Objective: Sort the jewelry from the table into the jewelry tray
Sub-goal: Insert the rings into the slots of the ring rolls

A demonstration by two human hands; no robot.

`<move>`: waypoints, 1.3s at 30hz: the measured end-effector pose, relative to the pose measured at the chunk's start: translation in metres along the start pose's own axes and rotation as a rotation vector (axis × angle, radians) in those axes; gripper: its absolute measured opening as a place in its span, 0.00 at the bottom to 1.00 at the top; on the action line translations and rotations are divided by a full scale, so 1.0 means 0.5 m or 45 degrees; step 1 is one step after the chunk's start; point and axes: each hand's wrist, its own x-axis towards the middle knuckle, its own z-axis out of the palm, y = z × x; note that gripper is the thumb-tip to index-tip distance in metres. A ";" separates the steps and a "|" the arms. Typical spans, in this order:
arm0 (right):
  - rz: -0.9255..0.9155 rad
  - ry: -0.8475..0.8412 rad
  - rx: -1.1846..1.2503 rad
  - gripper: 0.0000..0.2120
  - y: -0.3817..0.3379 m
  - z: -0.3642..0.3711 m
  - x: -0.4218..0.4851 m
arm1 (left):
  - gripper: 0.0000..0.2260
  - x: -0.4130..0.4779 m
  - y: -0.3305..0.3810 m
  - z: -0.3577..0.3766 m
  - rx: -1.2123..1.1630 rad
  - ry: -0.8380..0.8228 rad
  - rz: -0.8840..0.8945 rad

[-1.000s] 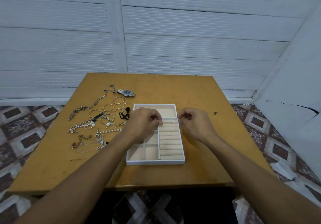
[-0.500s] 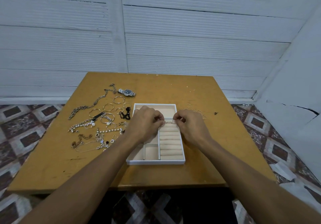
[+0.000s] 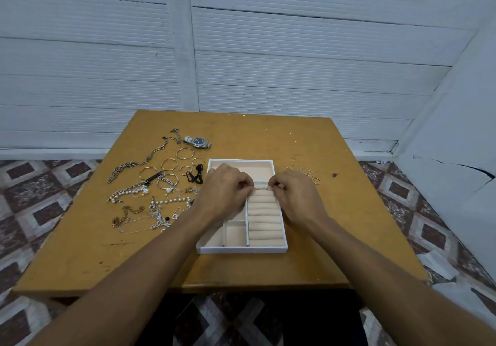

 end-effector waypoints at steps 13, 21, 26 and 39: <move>0.017 -0.063 -0.035 0.15 0.011 0.004 -0.023 | 0.06 -0.002 -0.005 0.000 -0.006 0.008 0.013; 0.057 -0.066 0.020 0.15 0.009 -0.001 -0.022 | 0.06 -0.001 -0.002 0.002 0.016 0.027 0.017; 0.103 0.009 0.166 0.18 0.010 -0.017 -0.029 | 0.04 -0.006 -0.005 0.012 0.031 0.060 0.055; 0.220 0.014 0.160 0.20 0.036 -0.021 -0.035 | 0.07 -0.017 -0.017 0.012 0.250 0.152 0.340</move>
